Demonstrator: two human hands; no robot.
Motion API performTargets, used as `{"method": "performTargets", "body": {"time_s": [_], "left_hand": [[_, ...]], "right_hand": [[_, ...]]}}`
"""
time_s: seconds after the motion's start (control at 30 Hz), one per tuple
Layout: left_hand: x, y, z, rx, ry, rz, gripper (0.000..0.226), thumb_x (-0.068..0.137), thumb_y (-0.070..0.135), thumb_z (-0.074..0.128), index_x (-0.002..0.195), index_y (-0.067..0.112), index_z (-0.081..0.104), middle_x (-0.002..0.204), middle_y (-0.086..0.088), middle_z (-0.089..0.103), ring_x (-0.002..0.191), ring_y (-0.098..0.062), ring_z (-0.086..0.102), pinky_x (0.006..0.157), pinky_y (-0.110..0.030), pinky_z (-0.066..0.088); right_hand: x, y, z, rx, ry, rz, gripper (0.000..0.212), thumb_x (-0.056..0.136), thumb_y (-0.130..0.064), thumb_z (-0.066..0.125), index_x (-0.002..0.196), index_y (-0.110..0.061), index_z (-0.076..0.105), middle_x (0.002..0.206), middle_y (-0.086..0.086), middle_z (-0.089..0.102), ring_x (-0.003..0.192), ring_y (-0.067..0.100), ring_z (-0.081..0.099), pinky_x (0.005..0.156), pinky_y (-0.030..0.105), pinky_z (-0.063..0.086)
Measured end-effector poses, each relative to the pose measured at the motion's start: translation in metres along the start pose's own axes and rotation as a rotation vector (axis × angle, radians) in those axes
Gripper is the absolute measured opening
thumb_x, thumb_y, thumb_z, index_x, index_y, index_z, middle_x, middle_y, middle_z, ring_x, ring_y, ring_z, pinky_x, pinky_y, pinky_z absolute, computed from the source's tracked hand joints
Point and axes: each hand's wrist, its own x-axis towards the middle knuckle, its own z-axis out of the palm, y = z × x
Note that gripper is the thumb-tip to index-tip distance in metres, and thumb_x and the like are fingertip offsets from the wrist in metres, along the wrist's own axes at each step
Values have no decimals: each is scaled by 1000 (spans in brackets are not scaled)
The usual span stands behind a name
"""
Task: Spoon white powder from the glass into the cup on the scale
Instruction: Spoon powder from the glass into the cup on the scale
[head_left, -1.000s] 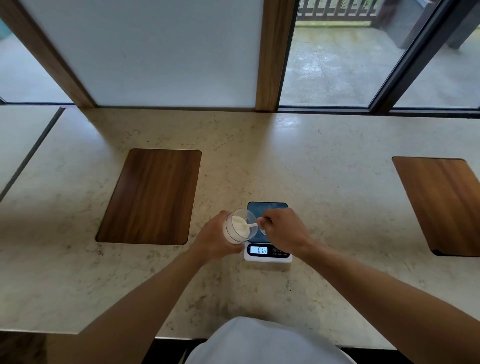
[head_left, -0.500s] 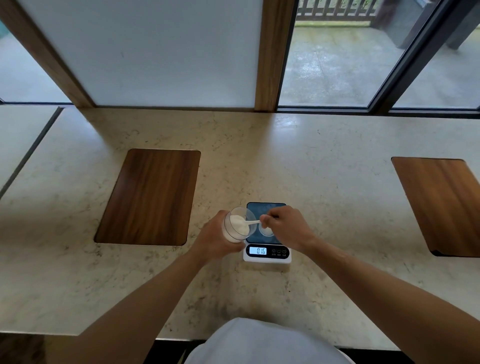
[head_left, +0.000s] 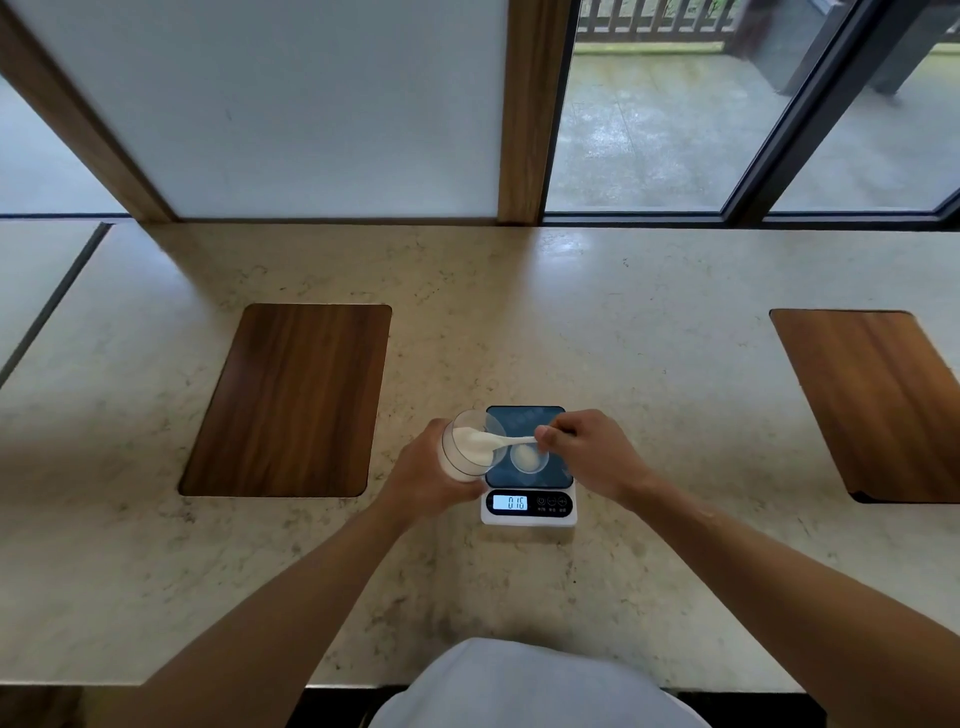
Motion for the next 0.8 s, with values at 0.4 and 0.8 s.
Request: {"method": "performTargets", "body": {"time_s": [0.4, 0.8], "left_hand": [[0, -6, -8, -33, 30, -33, 86, 61, 39, 94, 129, 37, 42, 118, 14, 58, 102, -11, 60, 80, -17, 47], [-5, -5, -18, -49, 38, -55, 88, 64, 30, 95, 137, 21, 46, 124, 2, 61, 109, -18, 60, 92, -36, 55]], "right_hand": [[-2, 15, -31, -4, 105, -3, 33, 98, -31, 59, 73, -19, 77, 65, -7, 71, 57, 8, 59, 58, 32, 45], [-6, 50, -23, -76, 97, 134, 32, 99, -26, 59, 75, -15, 77, 44, -18, 53, 43, -1, 48, 49, 22, 30]]}}
